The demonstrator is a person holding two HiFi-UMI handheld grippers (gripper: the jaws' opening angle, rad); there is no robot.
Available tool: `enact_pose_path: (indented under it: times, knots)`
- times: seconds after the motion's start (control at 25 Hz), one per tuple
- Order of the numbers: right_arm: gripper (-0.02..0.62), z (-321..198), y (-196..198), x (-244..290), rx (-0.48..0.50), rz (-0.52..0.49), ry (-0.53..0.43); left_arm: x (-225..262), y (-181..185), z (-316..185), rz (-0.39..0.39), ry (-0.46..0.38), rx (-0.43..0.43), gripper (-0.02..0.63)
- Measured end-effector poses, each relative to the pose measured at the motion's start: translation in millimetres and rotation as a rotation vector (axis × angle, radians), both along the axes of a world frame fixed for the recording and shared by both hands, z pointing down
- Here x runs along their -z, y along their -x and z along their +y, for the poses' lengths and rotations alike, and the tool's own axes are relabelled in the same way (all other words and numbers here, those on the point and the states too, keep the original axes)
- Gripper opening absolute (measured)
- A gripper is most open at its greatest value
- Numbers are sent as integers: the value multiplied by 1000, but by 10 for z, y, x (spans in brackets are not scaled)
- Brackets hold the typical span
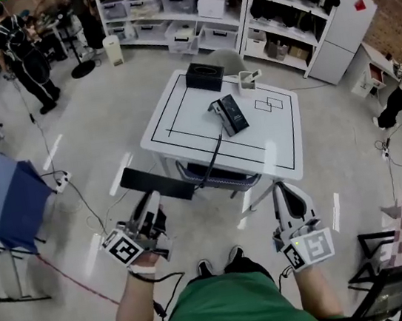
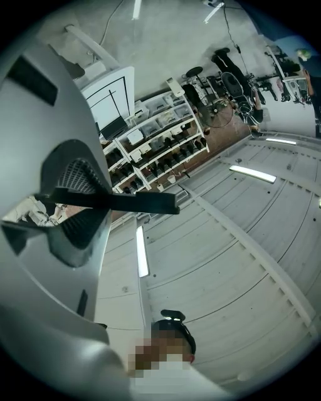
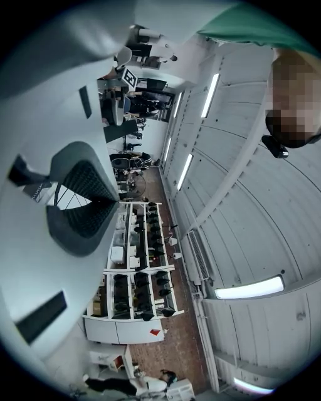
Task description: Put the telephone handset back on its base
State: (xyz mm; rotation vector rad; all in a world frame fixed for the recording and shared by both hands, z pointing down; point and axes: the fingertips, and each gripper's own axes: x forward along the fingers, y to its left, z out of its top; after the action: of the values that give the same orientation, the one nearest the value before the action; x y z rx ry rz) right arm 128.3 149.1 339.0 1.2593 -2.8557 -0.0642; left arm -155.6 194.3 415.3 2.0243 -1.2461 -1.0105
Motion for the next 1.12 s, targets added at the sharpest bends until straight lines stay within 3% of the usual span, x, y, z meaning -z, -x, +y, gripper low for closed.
enact_pose_path:
  times: [0.24, 0.64, 0.8, 1.12]
  knots:
    - [20, -176, 170, -74, 6, 2, 12, -102, 76, -119, 32, 6, -10, 81]
    - [20, -683, 509, -145, 72, -24, 22, -27, 305, -520, -54, 12, 24, 80]
    - [20, -1033, 570, -218, 82, -29, 36, -64, 249, -840, -26, 13, 6, 81]
    - [20, -1700, 594, -310, 89, -49, 62, -127, 37, -1501, -87, 55, -41, 80]
